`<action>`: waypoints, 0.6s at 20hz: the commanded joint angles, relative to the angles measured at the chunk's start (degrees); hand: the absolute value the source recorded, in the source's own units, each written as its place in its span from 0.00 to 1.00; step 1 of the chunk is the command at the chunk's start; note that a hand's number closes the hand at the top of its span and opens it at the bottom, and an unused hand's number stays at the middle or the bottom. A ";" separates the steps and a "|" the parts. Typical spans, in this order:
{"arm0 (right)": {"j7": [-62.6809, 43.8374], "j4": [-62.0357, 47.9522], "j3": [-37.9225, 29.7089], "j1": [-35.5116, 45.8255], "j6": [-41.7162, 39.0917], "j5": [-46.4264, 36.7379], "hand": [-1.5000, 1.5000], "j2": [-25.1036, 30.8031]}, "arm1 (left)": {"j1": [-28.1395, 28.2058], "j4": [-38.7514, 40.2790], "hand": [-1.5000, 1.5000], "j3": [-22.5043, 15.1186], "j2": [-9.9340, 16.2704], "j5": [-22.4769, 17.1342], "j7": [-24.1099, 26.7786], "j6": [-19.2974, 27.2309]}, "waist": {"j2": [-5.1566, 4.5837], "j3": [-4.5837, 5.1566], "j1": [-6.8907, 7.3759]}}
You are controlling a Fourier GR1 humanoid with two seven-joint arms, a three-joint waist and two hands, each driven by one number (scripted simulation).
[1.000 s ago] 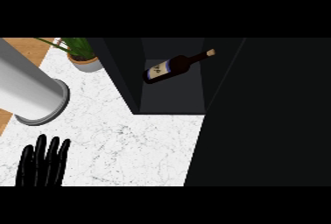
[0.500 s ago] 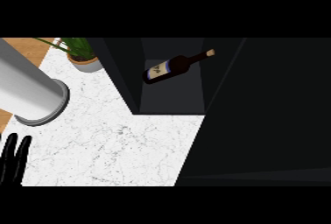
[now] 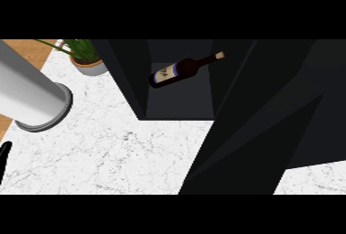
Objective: Pick up the wine, place it into the cabinet and close the cabinet
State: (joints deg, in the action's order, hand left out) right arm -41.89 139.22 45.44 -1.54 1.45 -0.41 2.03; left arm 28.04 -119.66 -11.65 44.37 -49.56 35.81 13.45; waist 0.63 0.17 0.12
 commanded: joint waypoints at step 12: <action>-0.58 -9.23 9.29 25.66 18.43 -7.90 1.00 -1.66 | -3.27 1.37 0.00 5.23 0.94 -4.90 -5.73 -5.78 | -0.49 0.07 1.28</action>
State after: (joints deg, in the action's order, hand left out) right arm -41.85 136.70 50.44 13.75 15.63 -7.07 8.06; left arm 26.07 -118.65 -8.05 44.61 -52.88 31.95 8.90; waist 0.35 0.20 0.84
